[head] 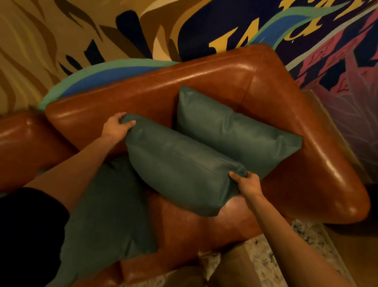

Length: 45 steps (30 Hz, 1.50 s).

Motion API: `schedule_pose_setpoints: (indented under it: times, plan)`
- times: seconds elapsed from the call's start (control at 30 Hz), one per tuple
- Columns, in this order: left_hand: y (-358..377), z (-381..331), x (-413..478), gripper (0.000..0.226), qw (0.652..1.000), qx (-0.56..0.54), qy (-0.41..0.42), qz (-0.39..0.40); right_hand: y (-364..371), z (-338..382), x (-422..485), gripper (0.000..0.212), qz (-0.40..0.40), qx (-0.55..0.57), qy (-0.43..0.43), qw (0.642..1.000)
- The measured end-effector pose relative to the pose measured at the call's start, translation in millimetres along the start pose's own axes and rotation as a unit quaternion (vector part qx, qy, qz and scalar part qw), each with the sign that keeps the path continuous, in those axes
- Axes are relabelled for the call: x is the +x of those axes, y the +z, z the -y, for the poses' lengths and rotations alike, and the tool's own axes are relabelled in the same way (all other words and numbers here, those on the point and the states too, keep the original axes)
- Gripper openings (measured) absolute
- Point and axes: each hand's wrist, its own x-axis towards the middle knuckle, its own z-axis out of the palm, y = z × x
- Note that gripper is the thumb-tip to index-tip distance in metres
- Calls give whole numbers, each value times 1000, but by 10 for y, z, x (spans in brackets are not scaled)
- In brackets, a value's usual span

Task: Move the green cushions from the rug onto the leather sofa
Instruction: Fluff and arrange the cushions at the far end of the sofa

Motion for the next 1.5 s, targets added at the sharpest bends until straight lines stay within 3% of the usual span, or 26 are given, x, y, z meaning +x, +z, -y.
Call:
schedule_pose_setpoints:
  times: [0.17, 0.3, 0.5, 0.67, 0.8, 0.93, 1.2, 1.5]
  plan:
    - [176, 252, 114, 70, 994, 50, -45, 84, 143, -186, 155, 33, 15, -58, 40, 997]
    - [159, 198, 103, 67, 996, 56, -36, 63, 20, -63, 40, 31, 31, -35, 41, 998]
    - [200, 84, -335, 69, 993, 71, 90, -41, -364, -49, -86, 33, 90, -139, 26, 986]
    - [452, -58, -1120, 42, 981, 0, 191, -22, -622, -150, -288, 25, 91, -160, -20, 983]
    - [623, -239, -1712, 18, 976, -180, 94, 85, -732, -118, -429, 30, 80, -148, -52, 984]
    - [779, -392, -2316, 9, 960, -237, 89, 119, -607, -64, -621, 38, 145, -117, -102, 977]
    - [525, -42, -2884, 21, 960, -277, 46, 18, 53, -26, -1194, 30, 283, -120, -180, 934]
    - [-197, 862, -3533, 20, 951, -298, 25, -75, 929, -205, -2050, 32, 343, -186, -260, 883]
